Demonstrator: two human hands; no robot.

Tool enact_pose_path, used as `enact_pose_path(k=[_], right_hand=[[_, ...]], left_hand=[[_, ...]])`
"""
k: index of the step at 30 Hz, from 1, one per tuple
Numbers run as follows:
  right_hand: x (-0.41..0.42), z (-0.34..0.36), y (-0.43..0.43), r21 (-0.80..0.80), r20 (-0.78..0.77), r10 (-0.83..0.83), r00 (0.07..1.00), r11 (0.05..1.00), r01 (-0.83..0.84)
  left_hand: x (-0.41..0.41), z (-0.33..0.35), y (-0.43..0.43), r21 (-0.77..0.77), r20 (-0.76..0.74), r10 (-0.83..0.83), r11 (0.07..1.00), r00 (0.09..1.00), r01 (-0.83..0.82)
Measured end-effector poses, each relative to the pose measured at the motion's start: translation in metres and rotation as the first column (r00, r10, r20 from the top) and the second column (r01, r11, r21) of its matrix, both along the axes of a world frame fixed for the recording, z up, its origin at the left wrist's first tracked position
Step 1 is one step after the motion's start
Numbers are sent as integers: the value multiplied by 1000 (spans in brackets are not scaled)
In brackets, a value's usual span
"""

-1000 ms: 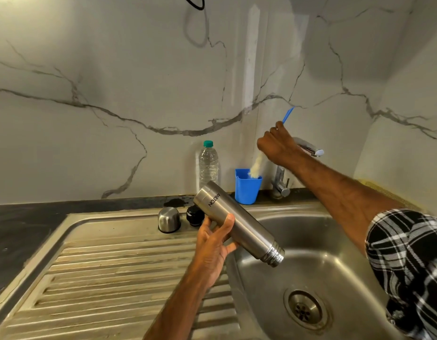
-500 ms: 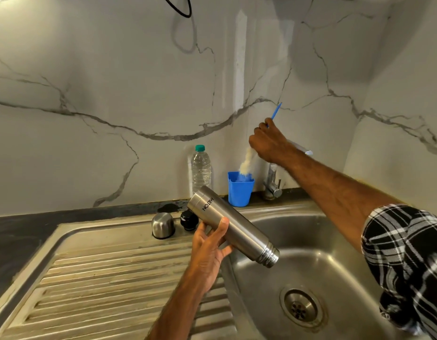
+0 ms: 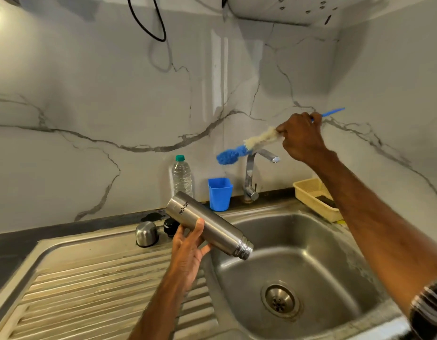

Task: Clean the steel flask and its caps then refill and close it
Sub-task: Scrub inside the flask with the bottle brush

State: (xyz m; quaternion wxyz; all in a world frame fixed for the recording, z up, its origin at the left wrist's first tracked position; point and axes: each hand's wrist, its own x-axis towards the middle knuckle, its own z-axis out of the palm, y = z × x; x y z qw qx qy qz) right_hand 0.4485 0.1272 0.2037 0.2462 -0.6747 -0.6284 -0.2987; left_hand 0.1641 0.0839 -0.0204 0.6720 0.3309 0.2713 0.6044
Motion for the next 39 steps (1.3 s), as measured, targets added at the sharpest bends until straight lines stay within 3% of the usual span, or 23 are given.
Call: enact_pose_path(k=[10,15,18,26,35,39], right_hand=[[17,-119,-113,25,-248,7,969,1000,-1],[7,-159,-120,-243,-104,-50,993,970,23],[4,-174,-115,-315,-130,-32,991,949,-11],[16,-202,-108,-169,-524,63,849,970,-176],[9,-220,-99,-125,-535,145,833,961,-247],[11,-222,-104,-68,-601,209,772,948,-310]], left_hand=[[-37,30,6,68,-42,61,996,997,-58],[-58,25,14,74,-26,129,989,991,-127],[-58,22,15,58,-7,156,986,988,-155],[-64,21,18,3,45,240,971,970,-240],[-66,21,18,-19,36,249,968,968,-248],[-67,20,21,-53,37,246,968,969,-244]])
